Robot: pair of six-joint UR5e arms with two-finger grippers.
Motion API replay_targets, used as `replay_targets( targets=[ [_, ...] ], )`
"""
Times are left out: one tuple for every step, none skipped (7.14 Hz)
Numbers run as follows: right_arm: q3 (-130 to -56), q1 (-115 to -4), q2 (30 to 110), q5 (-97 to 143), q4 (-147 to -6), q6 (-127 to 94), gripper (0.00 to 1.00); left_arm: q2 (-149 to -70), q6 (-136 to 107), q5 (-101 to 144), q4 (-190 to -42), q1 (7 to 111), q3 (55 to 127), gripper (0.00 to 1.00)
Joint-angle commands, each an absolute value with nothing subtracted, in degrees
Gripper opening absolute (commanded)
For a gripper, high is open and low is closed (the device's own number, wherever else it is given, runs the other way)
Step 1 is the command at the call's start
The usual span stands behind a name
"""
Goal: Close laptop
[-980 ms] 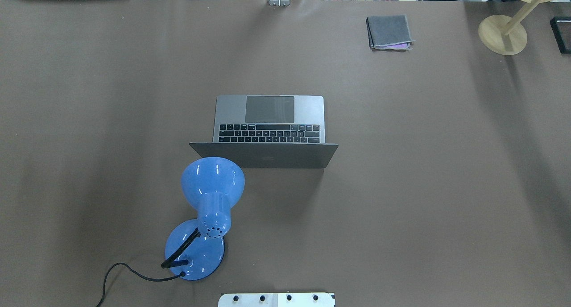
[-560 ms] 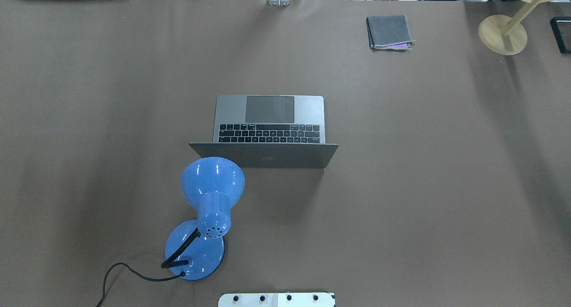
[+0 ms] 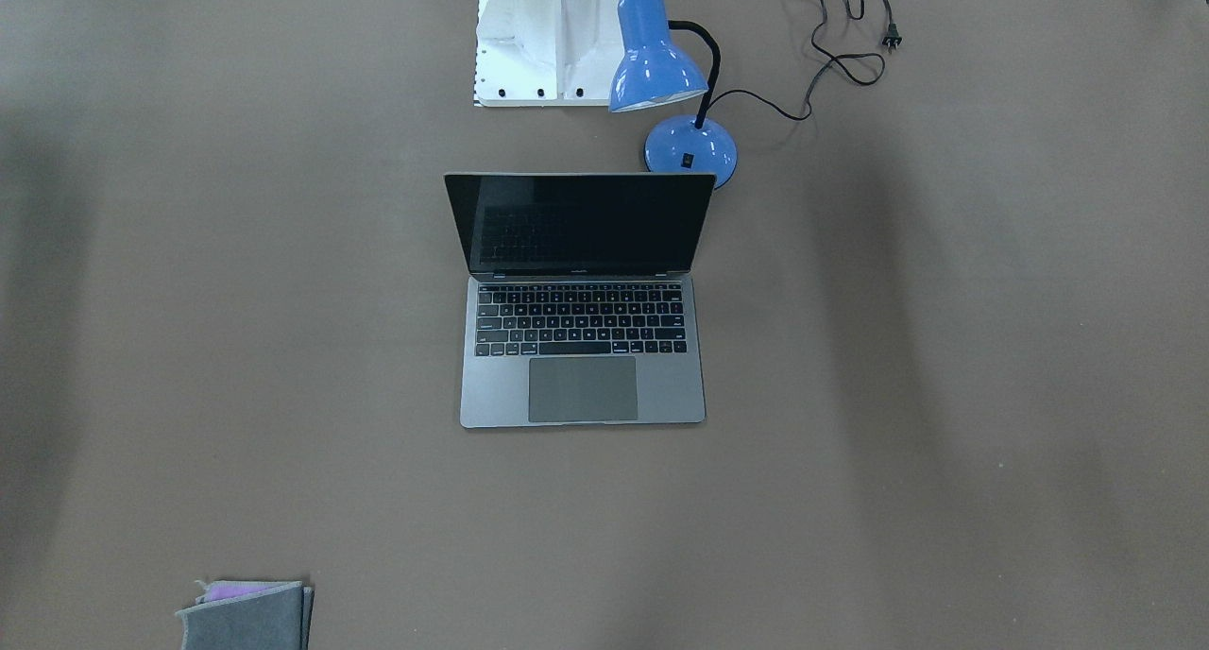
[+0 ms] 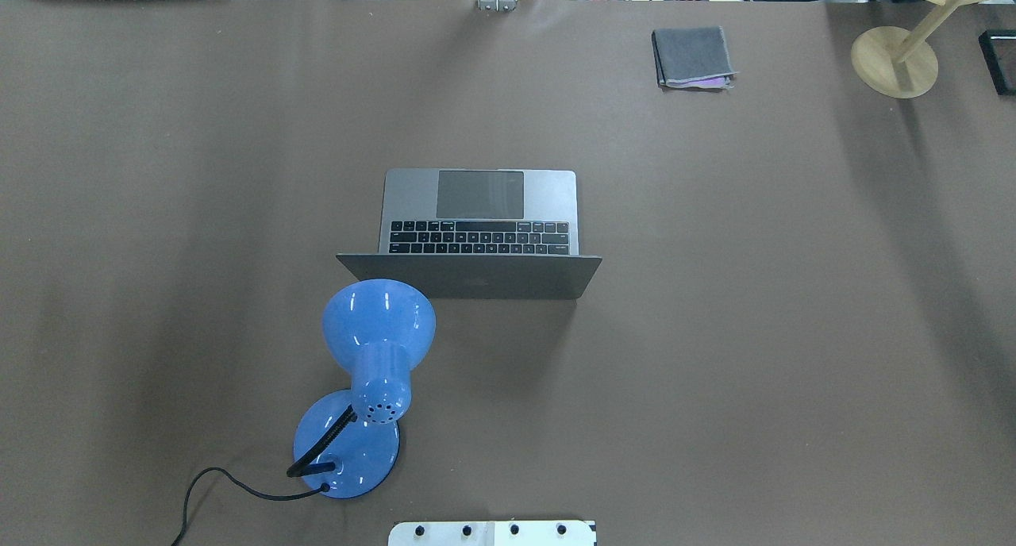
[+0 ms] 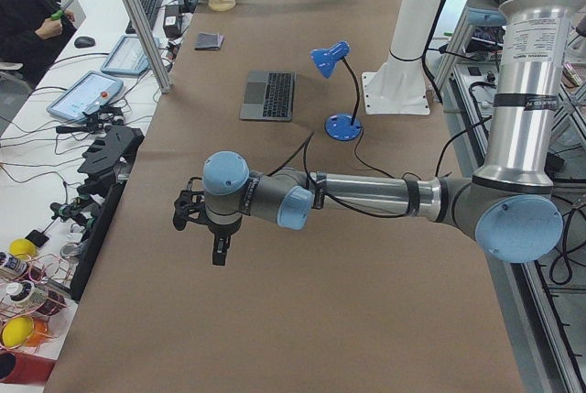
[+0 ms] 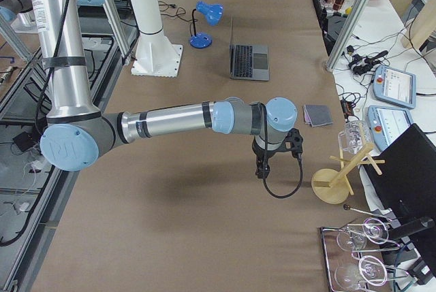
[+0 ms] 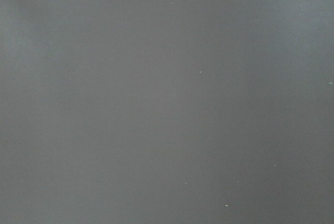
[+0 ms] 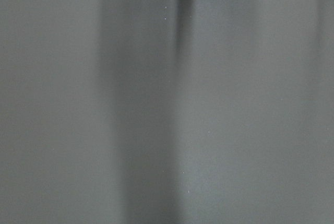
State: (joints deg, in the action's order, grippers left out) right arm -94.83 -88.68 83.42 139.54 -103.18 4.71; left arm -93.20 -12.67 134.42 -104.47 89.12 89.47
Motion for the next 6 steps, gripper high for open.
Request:
replay_targets(
  targets=[
    [-94.83,-88.68,83.15,139.48,-103.18,4.48,1.0,-93.52,-13.18,135.0,-104.06,89.12,88.34,0.98],
    [-94.83,-88.68,83.06,139.57,-103.18,4.4,1.0,-93.25,-12.66,135.09,-104.76,89.12,87.72,0.98],
    [-94.75,-88.68,83.06,139.48,-103.18,4.39,1.0,-92.9,-12.57,135.17,-104.85,89.12,87.89,0.98],
    [-94.49,-88.68,83.14,139.57,-103.18,4.66,1.0,-92.73,-12.57,135.18,-104.85,89.12,88.33,0.98],
    [-94.4,-88.68,83.32,139.74,-103.1,4.83,1.0,-92.72,-12.57,135.18,-104.85,89.12,88.24,0.98],
    [-94.39,-88.68,83.15,139.92,-103.1,4.83,1.0,-92.81,-12.83,135.18,-104.85,89.12,88.59,0.98]
  ],
)
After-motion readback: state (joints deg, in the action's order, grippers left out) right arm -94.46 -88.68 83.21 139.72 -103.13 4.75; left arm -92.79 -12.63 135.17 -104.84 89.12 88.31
